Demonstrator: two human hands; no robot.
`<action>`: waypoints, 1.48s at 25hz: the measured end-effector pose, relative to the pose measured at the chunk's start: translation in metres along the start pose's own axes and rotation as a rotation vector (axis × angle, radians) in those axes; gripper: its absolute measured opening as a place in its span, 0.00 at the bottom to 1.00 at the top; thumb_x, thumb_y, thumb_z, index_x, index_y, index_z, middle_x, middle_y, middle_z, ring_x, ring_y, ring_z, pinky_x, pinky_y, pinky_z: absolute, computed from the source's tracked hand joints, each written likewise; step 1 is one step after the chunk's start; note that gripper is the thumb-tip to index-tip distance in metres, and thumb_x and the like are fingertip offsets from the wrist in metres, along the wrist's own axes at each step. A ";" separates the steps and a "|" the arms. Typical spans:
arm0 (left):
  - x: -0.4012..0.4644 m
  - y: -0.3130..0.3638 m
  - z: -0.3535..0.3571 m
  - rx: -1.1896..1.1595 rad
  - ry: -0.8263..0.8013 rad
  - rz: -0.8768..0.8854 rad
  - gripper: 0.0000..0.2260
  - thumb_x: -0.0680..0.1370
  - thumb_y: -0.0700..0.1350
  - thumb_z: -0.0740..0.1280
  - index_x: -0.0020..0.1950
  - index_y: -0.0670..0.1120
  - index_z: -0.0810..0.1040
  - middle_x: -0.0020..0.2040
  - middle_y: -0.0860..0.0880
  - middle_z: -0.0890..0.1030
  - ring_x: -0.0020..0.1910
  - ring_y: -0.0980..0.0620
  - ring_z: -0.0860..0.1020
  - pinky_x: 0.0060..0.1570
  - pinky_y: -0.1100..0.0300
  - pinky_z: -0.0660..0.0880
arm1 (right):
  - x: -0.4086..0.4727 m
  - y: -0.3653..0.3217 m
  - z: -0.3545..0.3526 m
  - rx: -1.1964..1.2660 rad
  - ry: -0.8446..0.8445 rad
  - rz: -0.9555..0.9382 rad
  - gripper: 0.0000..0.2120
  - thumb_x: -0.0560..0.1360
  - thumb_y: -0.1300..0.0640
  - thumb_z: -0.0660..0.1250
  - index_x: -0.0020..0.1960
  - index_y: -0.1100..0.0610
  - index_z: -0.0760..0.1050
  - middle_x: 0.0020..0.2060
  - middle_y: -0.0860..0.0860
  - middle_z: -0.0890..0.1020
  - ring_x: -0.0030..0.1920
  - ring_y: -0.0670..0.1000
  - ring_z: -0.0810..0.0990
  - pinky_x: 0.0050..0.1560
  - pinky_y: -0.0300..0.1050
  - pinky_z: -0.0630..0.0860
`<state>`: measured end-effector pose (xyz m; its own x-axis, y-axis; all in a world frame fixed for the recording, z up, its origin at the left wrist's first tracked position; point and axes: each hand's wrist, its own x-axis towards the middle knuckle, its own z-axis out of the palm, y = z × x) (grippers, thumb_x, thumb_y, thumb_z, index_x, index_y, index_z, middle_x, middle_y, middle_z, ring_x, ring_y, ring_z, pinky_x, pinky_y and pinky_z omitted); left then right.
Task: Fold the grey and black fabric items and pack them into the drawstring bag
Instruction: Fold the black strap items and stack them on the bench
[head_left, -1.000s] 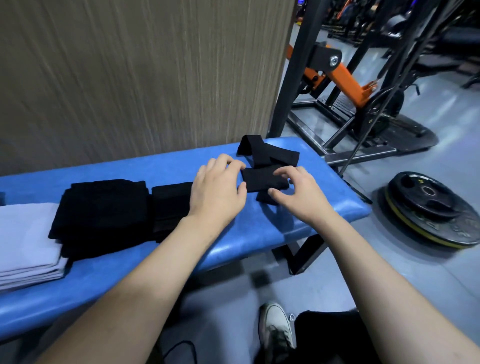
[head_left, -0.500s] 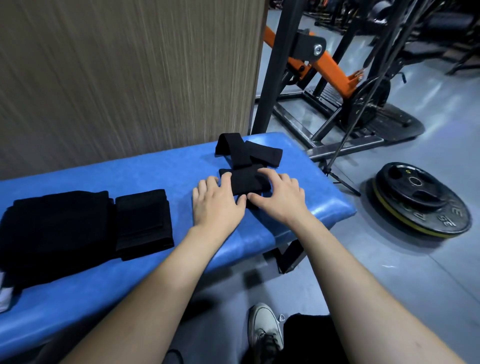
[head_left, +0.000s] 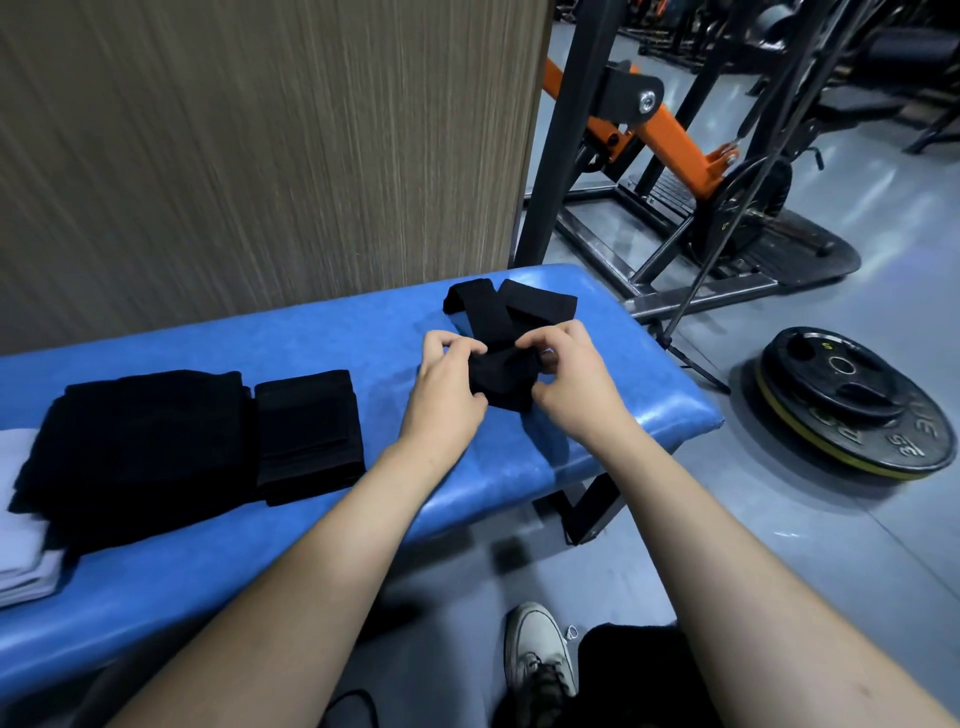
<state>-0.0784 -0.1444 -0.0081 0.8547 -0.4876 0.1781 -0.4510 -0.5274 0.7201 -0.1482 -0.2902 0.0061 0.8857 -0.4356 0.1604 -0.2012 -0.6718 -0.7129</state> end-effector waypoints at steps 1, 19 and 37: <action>-0.001 0.000 -0.002 0.000 0.009 0.006 0.20 0.72 0.33 0.68 0.61 0.49 0.75 0.62 0.54 0.66 0.50 0.52 0.76 0.45 0.57 0.75 | 0.000 -0.003 0.000 -0.011 0.018 -0.021 0.22 0.70 0.75 0.65 0.55 0.53 0.78 0.52 0.46 0.71 0.51 0.47 0.78 0.48 0.25 0.71; -0.017 -0.012 -0.096 -0.371 0.206 0.000 0.08 0.78 0.48 0.70 0.55 0.52 0.84 0.46 0.57 0.86 0.49 0.57 0.83 0.55 0.51 0.79 | -0.002 -0.059 0.015 0.283 -0.048 -0.126 0.14 0.74 0.59 0.74 0.57 0.51 0.75 0.45 0.46 0.81 0.48 0.45 0.79 0.50 0.37 0.72; -0.045 -0.041 -0.167 -0.705 0.144 -0.177 0.06 0.79 0.43 0.70 0.55 0.45 0.83 0.51 0.47 0.86 0.52 0.47 0.84 0.59 0.43 0.79 | -0.013 -0.107 0.031 0.544 -0.391 0.020 0.07 0.77 0.51 0.71 0.51 0.54 0.80 0.34 0.46 0.79 0.37 0.48 0.74 0.41 0.46 0.73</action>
<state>-0.0555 0.0154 0.0666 0.9463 -0.3153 0.0708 -0.0727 0.0058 0.9973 -0.1255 -0.1942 0.0589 0.9910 -0.1269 -0.0429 -0.0706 -0.2229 -0.9723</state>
